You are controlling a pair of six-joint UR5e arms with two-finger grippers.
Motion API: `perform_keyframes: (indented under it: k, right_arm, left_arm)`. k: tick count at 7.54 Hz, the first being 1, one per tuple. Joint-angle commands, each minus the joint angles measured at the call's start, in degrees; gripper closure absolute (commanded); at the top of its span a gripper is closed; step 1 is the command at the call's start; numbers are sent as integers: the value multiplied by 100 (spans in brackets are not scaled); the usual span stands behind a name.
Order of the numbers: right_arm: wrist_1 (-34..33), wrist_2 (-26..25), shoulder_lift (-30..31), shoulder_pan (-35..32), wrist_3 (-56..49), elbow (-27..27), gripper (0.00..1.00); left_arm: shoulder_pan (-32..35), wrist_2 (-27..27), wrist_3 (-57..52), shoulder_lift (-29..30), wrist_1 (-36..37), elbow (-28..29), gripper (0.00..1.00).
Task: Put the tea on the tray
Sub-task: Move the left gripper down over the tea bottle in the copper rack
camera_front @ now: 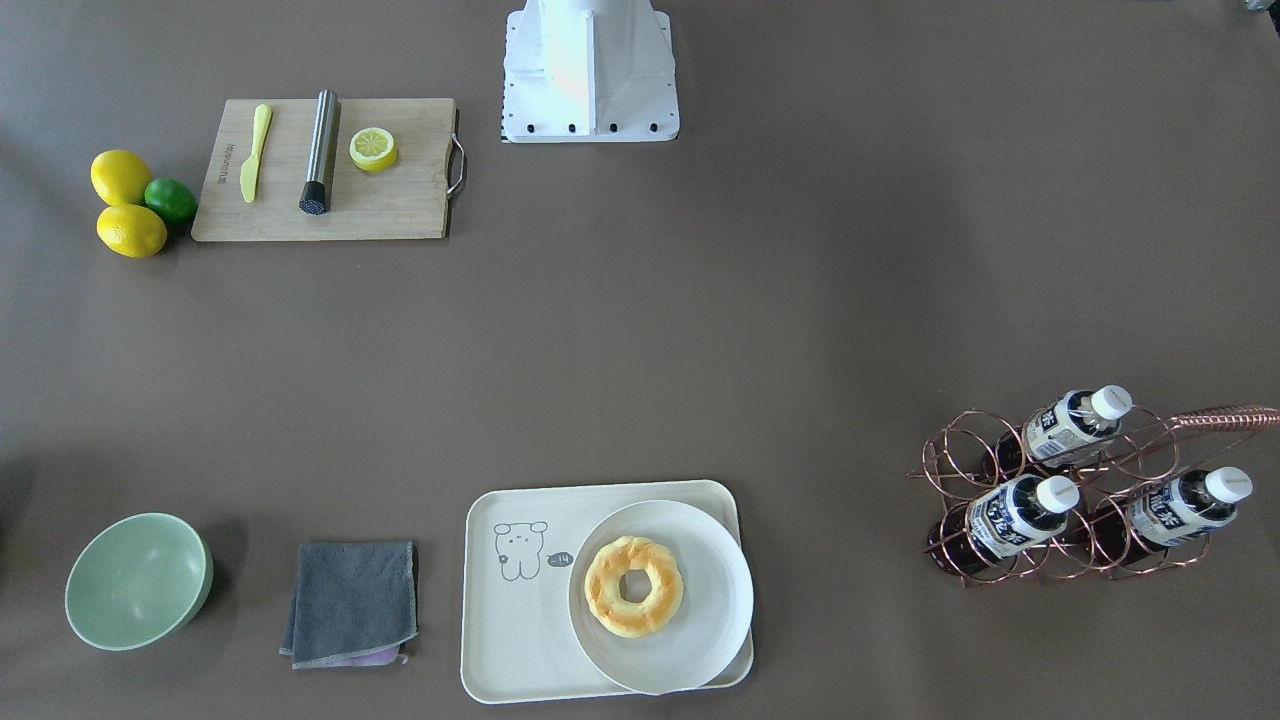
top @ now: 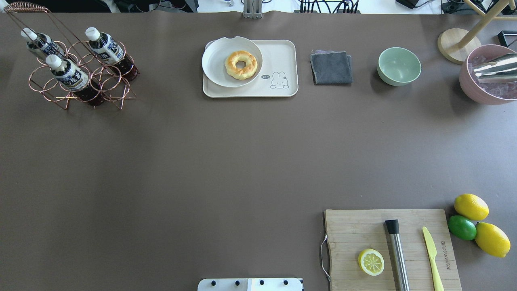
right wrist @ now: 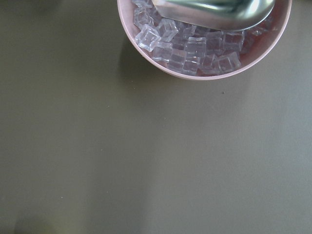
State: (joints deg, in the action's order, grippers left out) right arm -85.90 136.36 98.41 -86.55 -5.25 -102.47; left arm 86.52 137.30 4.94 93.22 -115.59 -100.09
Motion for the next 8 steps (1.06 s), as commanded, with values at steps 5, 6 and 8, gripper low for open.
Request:
perform_keyframes:
  k: [5, 6, 8]
  right_arm:
    - [1022, 57, 345, -230, 68, -124, 0]
    - [1031, 57, 355, -248, 68, -124, 0]
    - [1032, 66, 381, -292, 59, -133, 0]
  left_arm:
    - [-2145, -2433, 2921, 494, -1036, -433, 6]
    - [-2322, -2688, 2960, 530, -1053, -407, 7]
    - [-2341, -2709, 3273, 260, -1341, -328, 6]
